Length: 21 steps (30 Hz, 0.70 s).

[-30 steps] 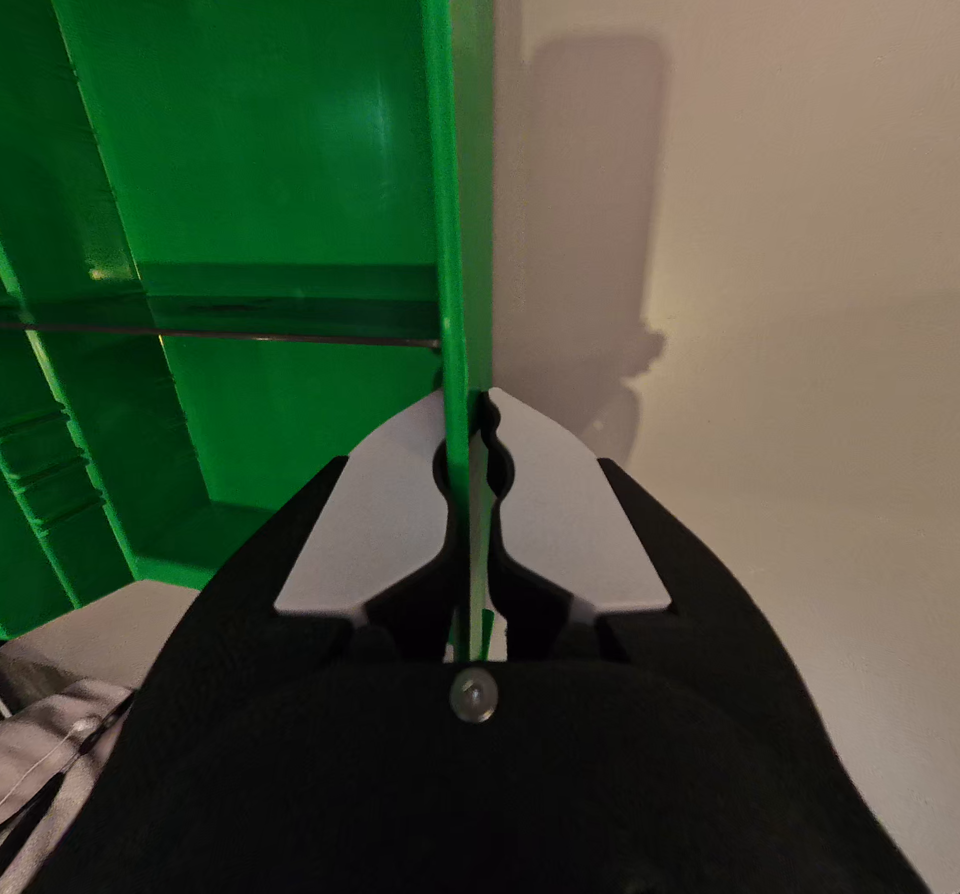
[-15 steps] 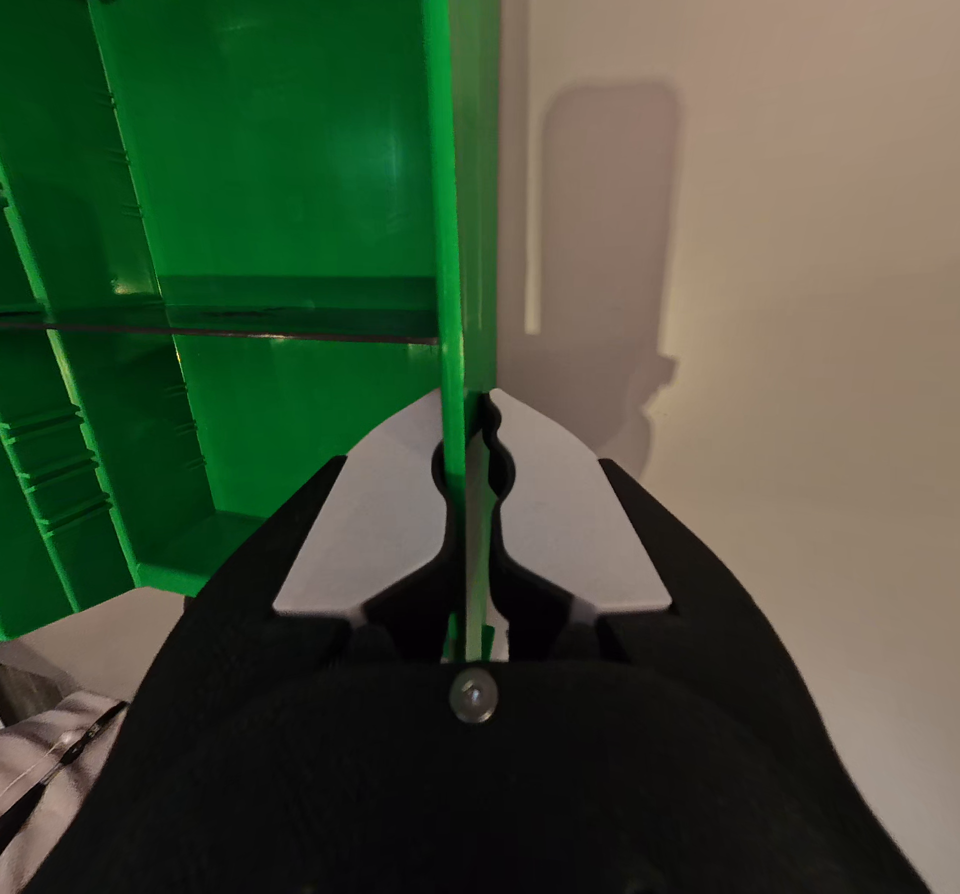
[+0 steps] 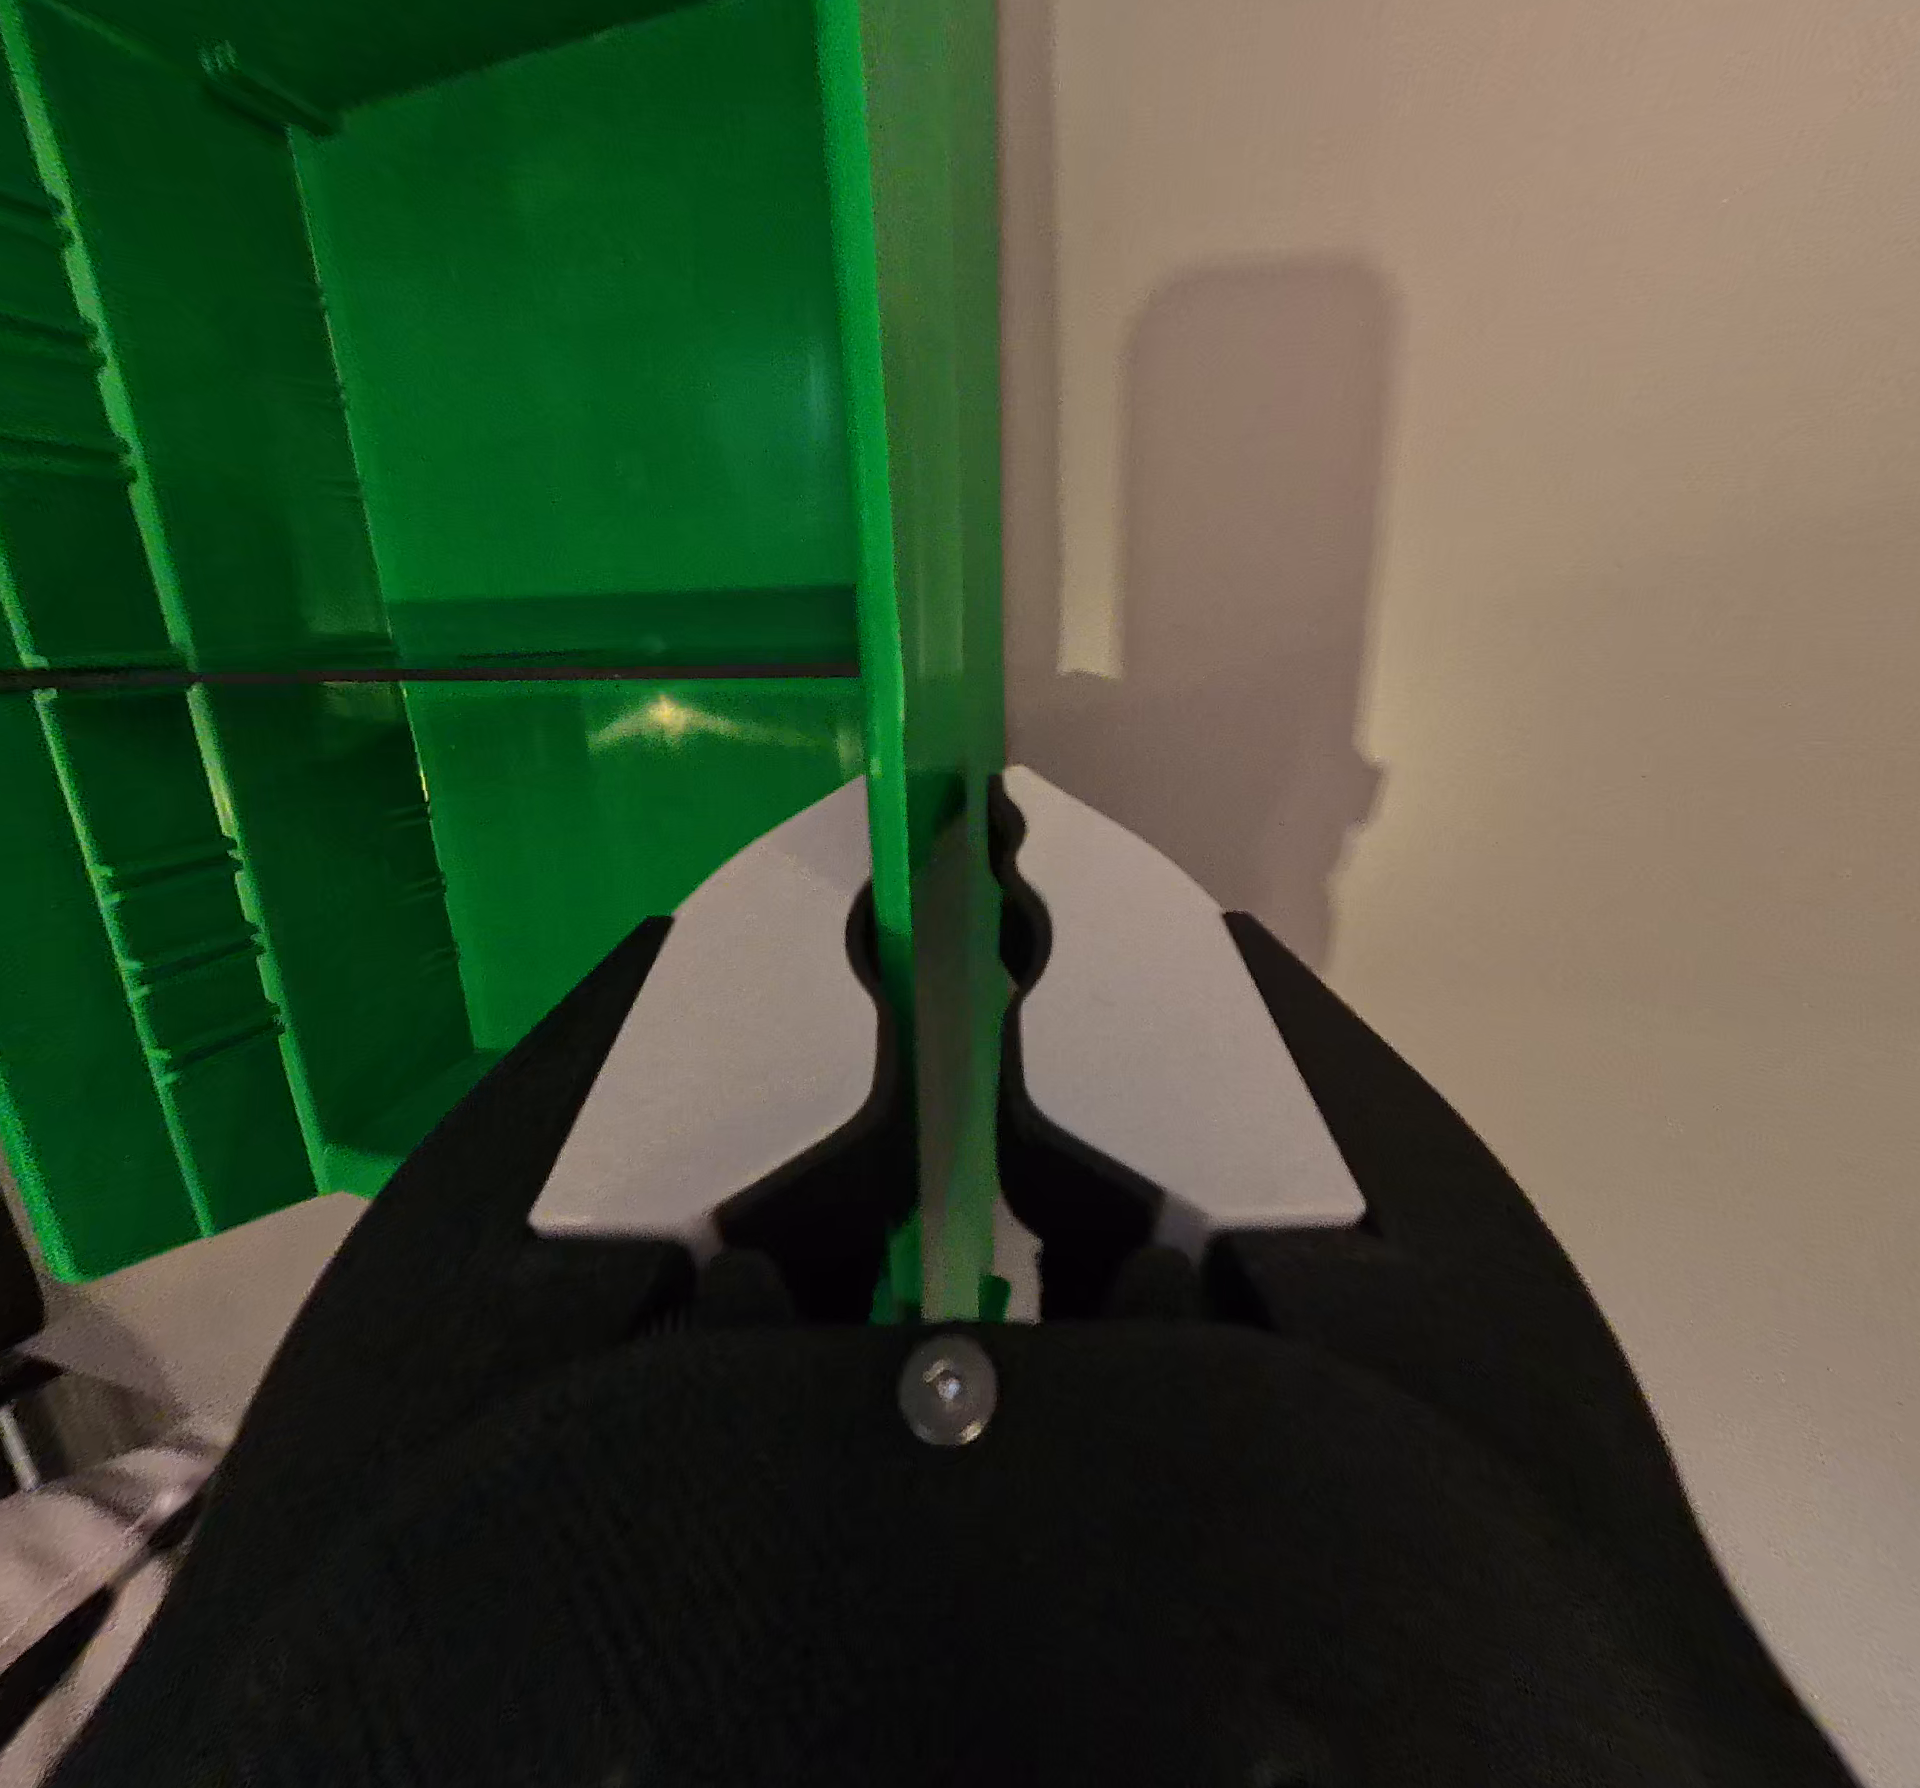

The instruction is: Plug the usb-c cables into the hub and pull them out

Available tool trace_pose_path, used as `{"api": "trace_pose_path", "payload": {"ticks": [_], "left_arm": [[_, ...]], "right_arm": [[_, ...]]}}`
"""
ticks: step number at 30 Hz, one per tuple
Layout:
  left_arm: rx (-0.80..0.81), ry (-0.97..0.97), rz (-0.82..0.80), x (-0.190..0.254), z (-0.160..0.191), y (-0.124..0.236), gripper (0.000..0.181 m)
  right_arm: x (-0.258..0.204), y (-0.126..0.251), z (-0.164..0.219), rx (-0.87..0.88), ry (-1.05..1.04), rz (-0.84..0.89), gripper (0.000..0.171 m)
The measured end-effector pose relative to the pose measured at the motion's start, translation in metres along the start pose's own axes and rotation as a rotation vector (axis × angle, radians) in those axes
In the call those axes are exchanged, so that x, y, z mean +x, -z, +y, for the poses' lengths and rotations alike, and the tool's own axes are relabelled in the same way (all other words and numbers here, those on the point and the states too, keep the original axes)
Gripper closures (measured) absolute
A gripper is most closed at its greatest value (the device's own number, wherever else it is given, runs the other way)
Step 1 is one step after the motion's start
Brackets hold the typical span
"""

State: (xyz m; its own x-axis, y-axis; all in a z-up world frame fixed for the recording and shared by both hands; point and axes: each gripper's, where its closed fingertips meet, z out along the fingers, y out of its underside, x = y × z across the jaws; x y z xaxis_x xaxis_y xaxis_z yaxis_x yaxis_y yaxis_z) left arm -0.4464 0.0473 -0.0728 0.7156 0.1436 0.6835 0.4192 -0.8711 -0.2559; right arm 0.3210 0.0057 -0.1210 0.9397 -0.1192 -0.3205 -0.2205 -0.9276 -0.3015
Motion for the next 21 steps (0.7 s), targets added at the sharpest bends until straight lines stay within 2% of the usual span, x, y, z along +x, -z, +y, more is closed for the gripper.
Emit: {"api": "trace_pose_path", "payload": {"ticks": [2, 4, 7, 11, 13, 15, 17, 19, 21], "left_arm": [[0.052, 0.023, 0.038, 0.007, -0.003, 0.015, 0.150], [0.138, 0.008, 0.049, 0.015, -0.010, 0.034, 0.153], [0.265, -0.110, 0.009, 0.037, -0.023, 0.059, 0.157], [0.437, -0.482, -0.020, 0.102, -0.044, 0.075, 0.155], [0.540, -0.731, -0.056, 0.137, -0.054, 0.070, 0.145], [0.631, -0.918, -0.150, 0.158, -0.060, 0.056, 0.139], [0.675, -1.051, -0.291, 0.166, -0.064, 0.040, 0.137], [0.643, -1.172, -0.346, 0.175, -0.062, 0.019, 0.135], [0.542, -1.300, -0.290, 0.191, -0.058, -0.006, 0.135]], "right_arm": [[0.003, 0.010, -0.005, 0.061, -0.006, 0.025, 0.143], [0.003, 0.030, -0.015, 0.164, -0.008, 0.073, 0.142], [-0.016, 0.079, -0.041, 0.381, 0.006, 0.137, 0.137], [-0.093, 0.155, -0.087, 0.787, 0.190, 0.078, 0.132], [-0.140, 0.175, -0.099, 0.964, 0.332, 0.008, 0.124], [-0.177, 0.173, -0.097, 1.082, 0.461, -0.038, 0.118], [-0.200, 0.162, -0.099, 1.153, 0.626, 0.001, 0.119], [-0.201, 0.147, -0.104, 1.095, 0.683, 0.099, 0.121], [-0.208, 0.132, -0.103, 1.041, 0.734, 0.082, 0.121]]}}
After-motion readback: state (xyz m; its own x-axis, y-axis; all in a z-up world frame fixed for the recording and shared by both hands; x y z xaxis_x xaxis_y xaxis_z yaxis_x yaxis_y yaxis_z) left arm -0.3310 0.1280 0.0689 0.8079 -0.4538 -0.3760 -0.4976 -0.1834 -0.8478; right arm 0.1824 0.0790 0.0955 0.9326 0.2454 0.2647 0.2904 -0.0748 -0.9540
